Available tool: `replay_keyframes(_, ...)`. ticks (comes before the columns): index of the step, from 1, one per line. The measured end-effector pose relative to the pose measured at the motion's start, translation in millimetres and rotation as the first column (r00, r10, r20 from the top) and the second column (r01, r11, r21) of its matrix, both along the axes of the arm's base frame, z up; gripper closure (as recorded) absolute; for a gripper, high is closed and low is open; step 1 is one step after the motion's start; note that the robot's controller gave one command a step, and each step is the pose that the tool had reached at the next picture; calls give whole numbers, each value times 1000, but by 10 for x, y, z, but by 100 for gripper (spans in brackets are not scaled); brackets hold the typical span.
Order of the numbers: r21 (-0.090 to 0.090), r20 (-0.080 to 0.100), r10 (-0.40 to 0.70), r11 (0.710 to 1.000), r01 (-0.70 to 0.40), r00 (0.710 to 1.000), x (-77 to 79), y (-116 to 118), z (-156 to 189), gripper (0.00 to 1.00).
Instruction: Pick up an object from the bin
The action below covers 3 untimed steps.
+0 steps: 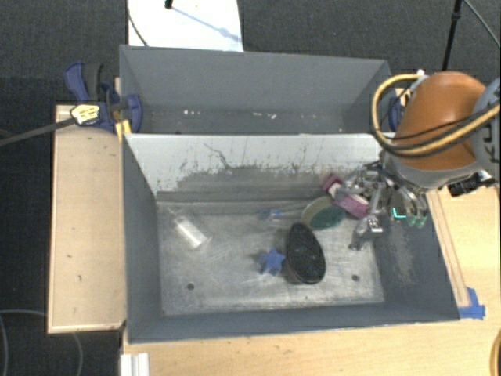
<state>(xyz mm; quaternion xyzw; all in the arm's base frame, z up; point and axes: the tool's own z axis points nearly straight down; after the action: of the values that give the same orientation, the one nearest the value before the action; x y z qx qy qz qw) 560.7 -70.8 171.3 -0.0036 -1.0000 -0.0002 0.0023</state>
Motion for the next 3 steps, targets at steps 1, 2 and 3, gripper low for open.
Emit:
replay_keyframes(1,0,11,165,986,-165,986,-764,453,-972,0)
replay_keyframes(2,-1,12,467,884,-467,884,-724,970,-638,0)
replay_keyframes(3,-4,16,458,889,-458,889,-806,1403,-870,0)
